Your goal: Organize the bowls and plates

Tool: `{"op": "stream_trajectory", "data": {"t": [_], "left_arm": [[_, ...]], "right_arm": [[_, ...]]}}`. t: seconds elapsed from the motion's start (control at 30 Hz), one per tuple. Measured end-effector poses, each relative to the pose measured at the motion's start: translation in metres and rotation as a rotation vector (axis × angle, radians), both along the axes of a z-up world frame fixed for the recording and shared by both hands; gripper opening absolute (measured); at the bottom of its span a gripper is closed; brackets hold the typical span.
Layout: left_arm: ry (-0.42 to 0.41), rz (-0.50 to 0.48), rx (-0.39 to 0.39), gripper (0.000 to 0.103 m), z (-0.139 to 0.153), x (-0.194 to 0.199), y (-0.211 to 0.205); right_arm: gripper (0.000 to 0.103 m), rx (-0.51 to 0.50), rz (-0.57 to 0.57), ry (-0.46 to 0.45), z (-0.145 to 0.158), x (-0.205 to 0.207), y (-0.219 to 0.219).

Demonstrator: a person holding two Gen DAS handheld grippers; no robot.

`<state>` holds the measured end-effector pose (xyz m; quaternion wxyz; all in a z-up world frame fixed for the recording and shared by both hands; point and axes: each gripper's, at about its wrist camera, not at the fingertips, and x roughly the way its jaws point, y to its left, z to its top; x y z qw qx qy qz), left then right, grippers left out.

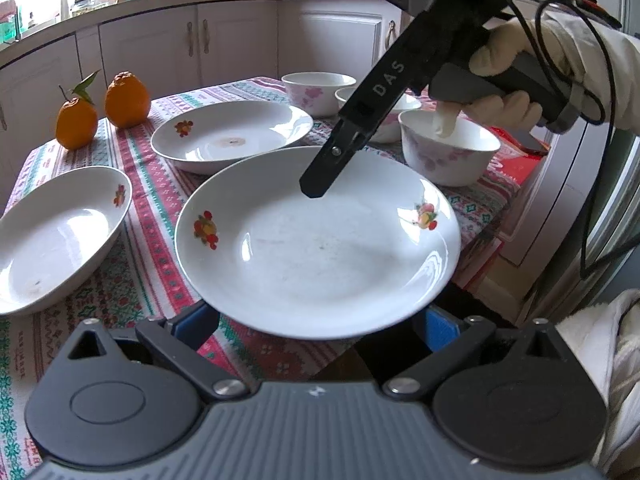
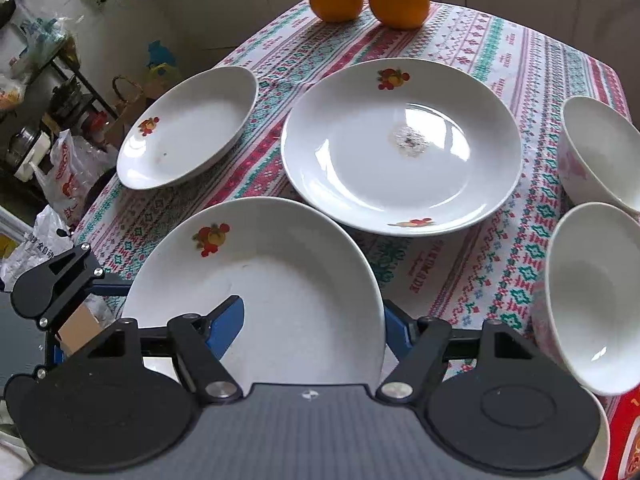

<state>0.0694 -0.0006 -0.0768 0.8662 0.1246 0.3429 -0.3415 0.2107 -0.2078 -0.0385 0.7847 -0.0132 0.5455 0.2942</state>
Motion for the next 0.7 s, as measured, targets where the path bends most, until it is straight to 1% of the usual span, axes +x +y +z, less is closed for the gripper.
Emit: {"op": "stream_trajectory", "data": {"t": [0.23,0.4,0.7], "left_arm": [[0.015,-0.003,-0.010,0.102,-0.0010,0.0022,-0.0027],[0.014,-0.002,-0.004,0.102,-0.0018,0.0022,-0.0033],[0.026,-0.006,-0.004,0.102,-0.0010,0.0045,-0.0014]], "right_arm": [[0.078,0.024,0.021,0.017,-0.0027,0.0037,-0.0032],[0.078,0.040,0.035,0.038,-0.0089,0.0090,-0.0028],[0.078,0.057,0.018,0.050,-0.0083,0.0087,-0.0039]]}}
